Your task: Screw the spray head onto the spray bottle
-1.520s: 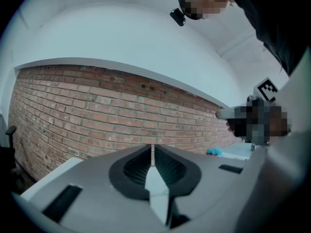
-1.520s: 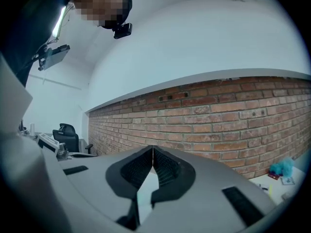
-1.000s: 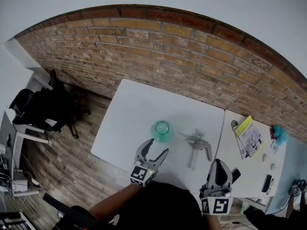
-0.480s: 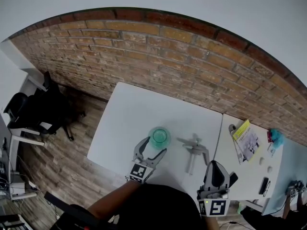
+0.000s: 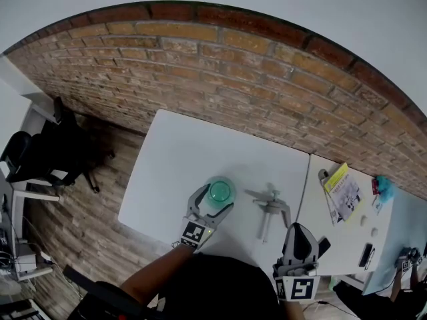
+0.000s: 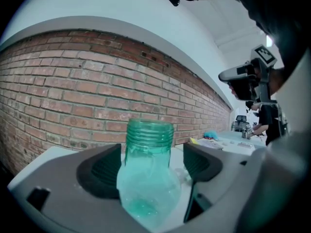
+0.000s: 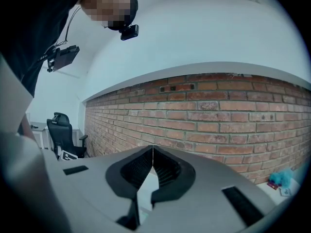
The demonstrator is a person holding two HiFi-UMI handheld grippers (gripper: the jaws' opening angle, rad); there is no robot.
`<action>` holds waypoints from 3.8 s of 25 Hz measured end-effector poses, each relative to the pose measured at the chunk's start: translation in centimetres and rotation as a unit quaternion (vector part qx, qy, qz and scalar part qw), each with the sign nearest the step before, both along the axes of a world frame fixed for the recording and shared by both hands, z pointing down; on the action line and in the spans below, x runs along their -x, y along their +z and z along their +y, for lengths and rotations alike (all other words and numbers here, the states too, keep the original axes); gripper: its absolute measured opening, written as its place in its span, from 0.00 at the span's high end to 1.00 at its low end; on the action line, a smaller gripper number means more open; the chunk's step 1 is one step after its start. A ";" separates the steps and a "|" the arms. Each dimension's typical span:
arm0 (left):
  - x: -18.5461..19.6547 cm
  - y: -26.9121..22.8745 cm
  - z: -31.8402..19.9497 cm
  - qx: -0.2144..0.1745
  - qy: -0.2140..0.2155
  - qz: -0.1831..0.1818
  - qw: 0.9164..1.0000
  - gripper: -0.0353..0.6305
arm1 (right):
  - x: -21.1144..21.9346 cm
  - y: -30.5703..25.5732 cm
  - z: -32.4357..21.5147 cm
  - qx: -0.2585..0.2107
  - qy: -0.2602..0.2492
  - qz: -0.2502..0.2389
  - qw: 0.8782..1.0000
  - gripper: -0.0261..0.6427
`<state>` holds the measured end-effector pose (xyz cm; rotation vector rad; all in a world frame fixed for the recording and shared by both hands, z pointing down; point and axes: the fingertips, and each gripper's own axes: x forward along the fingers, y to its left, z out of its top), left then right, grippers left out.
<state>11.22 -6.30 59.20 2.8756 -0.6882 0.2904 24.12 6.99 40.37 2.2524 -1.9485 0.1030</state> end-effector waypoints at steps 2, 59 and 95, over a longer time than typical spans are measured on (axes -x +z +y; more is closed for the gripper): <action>-0.3 0.2 -0.2 0.000 0.002 0.000 1.000 0.38 | -0.2 0.2 -0.2 0.000 0.002 -0.006 1.000 0.95; -3.7 -0.4 -3.3 -0.051 -0.019 -0.037 0.998 0.46 | -6.0 11.9 -3.4 0.122 0.048 -0.134 0.982 0.95; -3.7 -0.6 -3.5 -0.079 -0.021 -0.031 0.996 0.46 | -9.2 30.3 -4.4 0.361 0.046 -0.242 0.899 0.79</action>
